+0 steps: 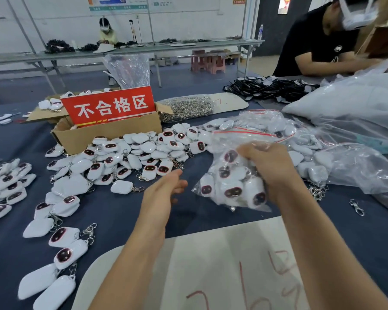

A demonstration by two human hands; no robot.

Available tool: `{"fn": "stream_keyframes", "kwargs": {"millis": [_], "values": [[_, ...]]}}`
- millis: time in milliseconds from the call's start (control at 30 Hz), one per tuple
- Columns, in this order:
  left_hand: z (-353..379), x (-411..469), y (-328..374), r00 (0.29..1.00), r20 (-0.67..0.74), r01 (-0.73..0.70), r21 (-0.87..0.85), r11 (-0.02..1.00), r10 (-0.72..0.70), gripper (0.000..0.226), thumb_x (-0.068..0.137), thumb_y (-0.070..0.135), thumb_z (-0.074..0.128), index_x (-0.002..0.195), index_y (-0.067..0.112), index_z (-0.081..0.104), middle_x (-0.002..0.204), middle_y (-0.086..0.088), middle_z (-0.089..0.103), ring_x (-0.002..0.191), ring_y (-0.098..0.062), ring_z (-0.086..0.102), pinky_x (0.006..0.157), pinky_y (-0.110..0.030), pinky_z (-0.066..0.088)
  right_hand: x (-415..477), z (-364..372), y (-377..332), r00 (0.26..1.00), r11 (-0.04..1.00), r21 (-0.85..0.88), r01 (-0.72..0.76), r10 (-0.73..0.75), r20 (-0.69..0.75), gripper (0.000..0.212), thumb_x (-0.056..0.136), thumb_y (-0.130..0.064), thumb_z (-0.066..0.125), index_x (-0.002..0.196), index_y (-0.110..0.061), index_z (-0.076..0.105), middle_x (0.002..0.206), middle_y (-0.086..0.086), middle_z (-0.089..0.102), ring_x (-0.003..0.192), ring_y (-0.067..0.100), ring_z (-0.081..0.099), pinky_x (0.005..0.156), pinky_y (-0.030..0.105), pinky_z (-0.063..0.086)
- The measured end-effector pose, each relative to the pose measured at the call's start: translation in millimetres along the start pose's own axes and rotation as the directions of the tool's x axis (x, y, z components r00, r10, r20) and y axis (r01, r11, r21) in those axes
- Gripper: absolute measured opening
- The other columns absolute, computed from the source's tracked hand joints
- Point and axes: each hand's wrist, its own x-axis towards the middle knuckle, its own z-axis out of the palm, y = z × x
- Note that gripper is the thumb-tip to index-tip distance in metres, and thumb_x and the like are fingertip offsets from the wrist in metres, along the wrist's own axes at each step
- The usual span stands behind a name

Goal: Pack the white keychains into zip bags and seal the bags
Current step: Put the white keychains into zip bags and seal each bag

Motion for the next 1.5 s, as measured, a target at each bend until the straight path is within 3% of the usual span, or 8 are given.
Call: {"fn": "stream_keyframes", "kwargs": {"millis": [233,333,467,800,1067,1167,1333,1500], "values": [[11.9,-7.9,-18.2,0.980,0.026,-0.188,0.455,0.870,0.198,0.018,0.092,0.034,0.070,0.107,0.043,0.075,0.093,0.040,0.068,0.093,0.021,0.058,0.073,-0.002,0.041,17.1,-27.4,15.8,0.980,0.889,-0.458,0.002,-0.092,-0.175,0.026,0.079,-0.024,0.081,0.103,-0.021,0.076,0.072,-0.014,0.074,0.067,0.000,0.064,0.071,0.026,0.047],[13.3,-9.4,-22.0,0.965,0.023,-0.231,0.546,0.805,0.261,0.027,0.090,0.031,0.070,0.116,0.037,0.073,0.097,0.029,0.071,0.100,0.011,0.061,0.084,-0.007,0.045,9.5,-23.4,19.8,0.951,0.860,-0.507,0.066,-0.208,-0.229,0.068,0.083,-0.030,0.080,0.143,-0.041,0.049,0.124,-0.013,0.066,0.111,0.012,0.062,0.095,0.029,0.047],[17.3,-12.1,-25.3,0.917,0.048,-0.317,0.692,0.648,0.397,0.033,0.090,0.029,0.071,0.122,0.037,0.071,0.112,0.030,0.059,0.118,0.001,0.052,0.097,-0.019,0.034,-4.4,-15.0,20.5,0.920,0.649,-0.733,0.202,-0.382,-0.085,0.055,0.091,-0.017,0.072,0.143,-0.028,0.058,0.163,-0.005,0.039,0.154,0.019,0.023,0.123,0.032,0.017],[51.7,-43.6,-20.4,0.671,0.309,-0.632,0.714,0.301,0.674,0.029,0.087,0.028,0.064,0.114,0.024,0.075,0.123,0.009,0.070,0.124,-0.014,0.054,0.109,-0.022,0.026,-62.6,-41.9,28.9,0.966,0.709,-0.663,0.241,-0.242,0.093,0.034,0.087,-0.007,0.064,0.111,-0.028,0.076,0.135,-0.008,0.065,0.121,0.017,0.062,0.106,0.025,0.043],[111.0,-57.0,-28.2,0.701,0.411,-0.671,0.659,0.341,0.583,0.033,0.090,0.030,0.065,0.121,0.022,0.074,0.135,0.005,0.064,0.132,-0.014,0.045,0.114,-0.025,0.026,1.3,-146.5,15.2,0.971,0.422,-0.893,-0.156,-0.100,-0.216,0.086,0.089,-0.007,0.056,0.164,-0.018,0.015,0.172,0.014,0.009,0.159,0.035,0.004,0.128,0.045,0.008],[122.8,-54.4,-34.1,0.719,0.406,-0.664,0.641,0.385,0.565,0.032,0.092,0.025,0.066,0.123,0.022,0.072,0.142,0.004,0.059,0.137,-0.016,0.043,0.117,-0.030,0.031,21.5,-171.4,27.4,0.947,0.357,-0.878,-0.318,0.070,-0.315,0.088,0.094,-0.020,0.058,0.164,-0.014,0.004,0.166,0.025,0.021,0.154,0.042,0.019,0.123,0.050,0.022],[123.8,-51.0,-40.6,0.717,0.372,-0.667,0.611,0.426,0.589,0.034,0.092,0.023,0.069,0.126,0.023,0.072,0.144,0.006,0.058,0.137,-0.014,0.044,0.117,-0.031,0.034,14.7,-161.1,37.1,0.927,0.352,-0.908,-0.225,-0.209,-0.311,0.052,0.090,-0.001,0.055,0.142,-0.008,0.051,0.127,0.021,0.067,0.117,0.042,0.060,0.088,0.043,0.045],[125.1,-56.1,-30.1,0.766,0.280,-0.636,0.456,0.623,0.578,0.038,0.090,0.020,0.069,0.128,0.028,0.070,0.133,0.017,0.064,0.128,-0.001,0.052,0.109,-0.022,0.039,-34.1,-102.1,12.1,0.856,0.711,-0.700,0.069,-0.403,-0.325,0.048,0.083,0.003,0.051,0.120,-0.020,0.072,0.096,0.004,0.078,0.096,0.024,0.069,0.081,0.030,0.049]]}}
